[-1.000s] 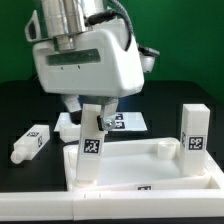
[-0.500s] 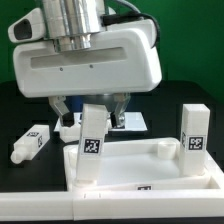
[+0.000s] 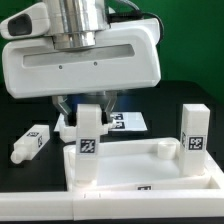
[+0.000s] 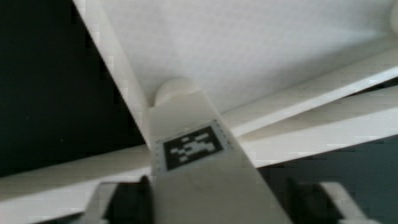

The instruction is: Assemble desk

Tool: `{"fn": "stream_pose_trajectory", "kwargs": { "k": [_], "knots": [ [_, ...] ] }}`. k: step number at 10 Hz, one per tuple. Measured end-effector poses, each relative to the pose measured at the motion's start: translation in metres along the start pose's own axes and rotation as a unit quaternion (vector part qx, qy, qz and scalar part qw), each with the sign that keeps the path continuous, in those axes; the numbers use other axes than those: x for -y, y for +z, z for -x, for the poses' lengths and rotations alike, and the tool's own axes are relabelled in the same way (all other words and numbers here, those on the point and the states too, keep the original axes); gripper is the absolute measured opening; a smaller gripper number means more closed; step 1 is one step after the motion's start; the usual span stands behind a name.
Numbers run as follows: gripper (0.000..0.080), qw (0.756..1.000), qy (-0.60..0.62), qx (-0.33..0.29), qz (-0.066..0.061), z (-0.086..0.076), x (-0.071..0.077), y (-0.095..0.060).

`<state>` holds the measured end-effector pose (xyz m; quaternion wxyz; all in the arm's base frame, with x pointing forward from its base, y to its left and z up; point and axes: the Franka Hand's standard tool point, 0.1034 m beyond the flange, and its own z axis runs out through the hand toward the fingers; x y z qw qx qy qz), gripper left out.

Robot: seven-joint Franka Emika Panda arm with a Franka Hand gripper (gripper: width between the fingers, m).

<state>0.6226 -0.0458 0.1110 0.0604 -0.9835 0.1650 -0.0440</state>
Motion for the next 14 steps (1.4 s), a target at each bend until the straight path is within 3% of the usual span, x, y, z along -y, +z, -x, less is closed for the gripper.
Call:
{"fn": "stream_pose_trajectory", "kwargs": {
  "k": [2,4,5,7,9,10,11,12,13,14],
  "knots": [
    [0.0295,0.997,0.074,0.0,0.0,0.0,-0.001,0.0],
    [0.0292,0.976,0.22,0.0,0.001,0.0,0.0,0.0],
    [0.0292,0.948,0.319,0.001,0.002,0.002,0.003,0.001],
    [0.029,0.861,0.509,0.006,-0.012,0.001,0.01,0.004],
    [0.0288,0.838,0.545,0.009,-0.022,0.002,0.011,0.004],
    [0.0356,0.839,0.544,0.01,-0.021,0.002,0.012,0.005],
    [0.0356,0.864,0.503,0.008,-0.022,0.002,0.011,0.005],
    [0.0549,0.911,0.412,0.006,-0.023,0.0,0.006,0.004],
    [0.0621,0.941,0.338,0.004,-0.025,-0.001,0.003,0.003],
    [0.0641,0.96,0.28,0.007,-0.023,0.002,0.005,0.003]
  ]
}}
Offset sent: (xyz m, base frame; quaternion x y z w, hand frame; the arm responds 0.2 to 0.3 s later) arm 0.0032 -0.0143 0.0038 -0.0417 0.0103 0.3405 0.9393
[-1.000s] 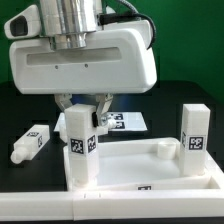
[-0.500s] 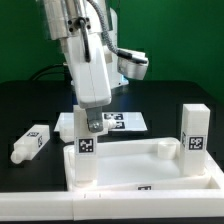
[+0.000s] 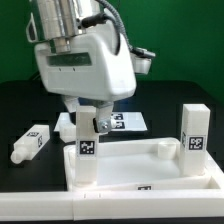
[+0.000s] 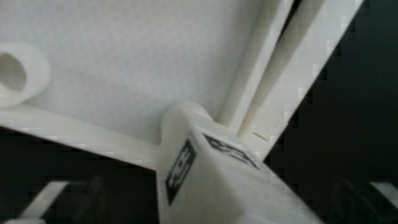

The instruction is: Assemble desk

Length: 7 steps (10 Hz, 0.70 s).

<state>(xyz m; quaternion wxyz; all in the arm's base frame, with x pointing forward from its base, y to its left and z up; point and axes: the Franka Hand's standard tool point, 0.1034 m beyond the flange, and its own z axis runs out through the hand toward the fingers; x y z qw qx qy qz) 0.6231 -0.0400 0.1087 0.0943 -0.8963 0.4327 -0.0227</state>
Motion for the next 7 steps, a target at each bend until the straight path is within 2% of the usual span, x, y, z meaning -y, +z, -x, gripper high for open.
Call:
{"fn": "stream_pose_trajectory", "kwargs": {
  "k": [1,4,5,6,7],
  "knots": [
    [0.0641,1.0,-0.028,0.0,0.004,0.006,0.004,0.001],
    [0.0648,0.987,-0.163,-0.002,0.01,0.003,0.001,0.001],
    [0.0648,0.962,-0.271,-0.01,0.027,-0.001,0.003,-0.003],
    [0.0648,0.933,-0.359,-0.013,0.029,-0.007,0.004,-0.006],
    [0.0648,0.923,-0.384,-0.013,0.029,-0.007,0.005,-0.006]
  ]
}}
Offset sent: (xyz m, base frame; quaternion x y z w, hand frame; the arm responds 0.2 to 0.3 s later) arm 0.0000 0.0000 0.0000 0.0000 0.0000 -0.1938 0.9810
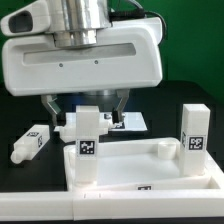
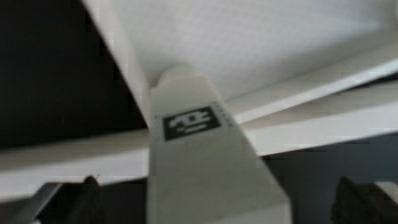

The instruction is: Assemble desk

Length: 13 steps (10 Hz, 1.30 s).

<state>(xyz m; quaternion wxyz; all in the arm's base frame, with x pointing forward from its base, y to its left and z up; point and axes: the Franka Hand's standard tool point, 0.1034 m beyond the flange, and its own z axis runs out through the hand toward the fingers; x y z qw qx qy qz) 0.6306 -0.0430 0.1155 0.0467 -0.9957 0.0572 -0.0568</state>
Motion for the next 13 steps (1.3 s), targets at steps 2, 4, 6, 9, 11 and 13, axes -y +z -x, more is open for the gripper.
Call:
{"fn": "stream_pose_trajectory", "kwargs": {
  "k": [2,4,6,9,11,13],
  "knots": [
    [0.0516,1.0,0.022,0.001,-0.001,0.0007,0.0002,0.0007],
    [0.0298,0.997,0.076,0.001,0.001,0.0009,-0.0039,0.0007],
    [0.0297,0.988,0.152,0.001,0.002,0.0012,-0.0053,0.0013],
    [0.0294,0.916,0.401,0.001,0.004,0.0019,-0.0057,0.002],
    [0.0294,0.811,0.585,0.005,-0.013,0.0016,-0.0038,0.0036],
    [0.0294,0.788,0.615,0.006,-0.017,0.0021,-0.0032,0.0039]
  ]
}}
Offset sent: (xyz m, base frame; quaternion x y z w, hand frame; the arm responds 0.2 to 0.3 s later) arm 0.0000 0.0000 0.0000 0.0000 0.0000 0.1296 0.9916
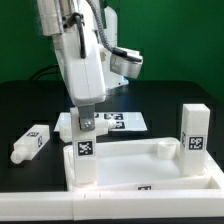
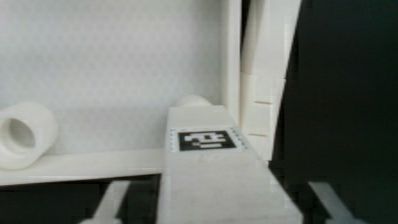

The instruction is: Assemble desk

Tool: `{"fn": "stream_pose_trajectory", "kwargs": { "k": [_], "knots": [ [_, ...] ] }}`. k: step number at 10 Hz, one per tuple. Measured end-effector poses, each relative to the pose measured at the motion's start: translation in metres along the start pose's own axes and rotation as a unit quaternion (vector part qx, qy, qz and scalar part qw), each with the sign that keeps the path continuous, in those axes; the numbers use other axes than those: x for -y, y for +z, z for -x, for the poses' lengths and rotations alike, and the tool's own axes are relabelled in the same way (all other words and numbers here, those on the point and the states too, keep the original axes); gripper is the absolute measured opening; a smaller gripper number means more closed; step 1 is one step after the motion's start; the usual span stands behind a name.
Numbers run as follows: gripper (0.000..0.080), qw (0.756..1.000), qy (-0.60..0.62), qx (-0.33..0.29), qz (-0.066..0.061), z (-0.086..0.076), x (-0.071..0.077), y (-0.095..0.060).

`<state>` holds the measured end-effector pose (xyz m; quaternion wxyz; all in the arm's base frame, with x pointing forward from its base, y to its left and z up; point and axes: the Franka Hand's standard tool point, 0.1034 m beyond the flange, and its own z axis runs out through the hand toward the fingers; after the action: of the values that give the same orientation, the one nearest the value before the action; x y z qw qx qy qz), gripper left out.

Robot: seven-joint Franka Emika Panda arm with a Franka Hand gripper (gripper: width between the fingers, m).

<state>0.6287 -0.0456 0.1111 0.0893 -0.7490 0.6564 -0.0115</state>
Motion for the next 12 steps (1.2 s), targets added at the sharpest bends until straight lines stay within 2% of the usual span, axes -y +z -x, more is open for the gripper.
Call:
{"fn": "stream_pose_trajectory", "kwargs": {
  "k": [1,2,3,4,5,6,7,10,11,12],
  "knots": [
    [0.0294,1.0,0.014,0.001,0.0,0.0007,0.0001,0.0002],
    [0.0294,0.999,-0.037,0.001,0.0,0.0014,-0.0002,0.0008],
    [0.047,0.993,-0.119,0.002,0.001,0.0036,-0.0005,0.0016],
    [0.0587,0.983,-0.182,0.003,0.001,0.0037,-0.0004,0.0016],
    [0.0587,0.958,-0.286,0.009,0.006,0.0049,-0.0018,0.0017],
    [0.0636,0.943,-0.332,0.017,0.01,0.0082,-0.0031,0.0025],
    [0.0645,0.94,-0.34,0.016,0.01,0.0073,-0.0032,0.0025],
    [0.0649,0.898,-0.439,0.017,0.009,0.0065,-0.0035,0.0025],
    [0.0649,0.831,-0.556,0.005,0.021,0.0035,0.0002,-0.0009],
    [0.0649,0.816,-0.577,0.001,0.02,0.0032,0.0027,-0.0023]
  ]
}}
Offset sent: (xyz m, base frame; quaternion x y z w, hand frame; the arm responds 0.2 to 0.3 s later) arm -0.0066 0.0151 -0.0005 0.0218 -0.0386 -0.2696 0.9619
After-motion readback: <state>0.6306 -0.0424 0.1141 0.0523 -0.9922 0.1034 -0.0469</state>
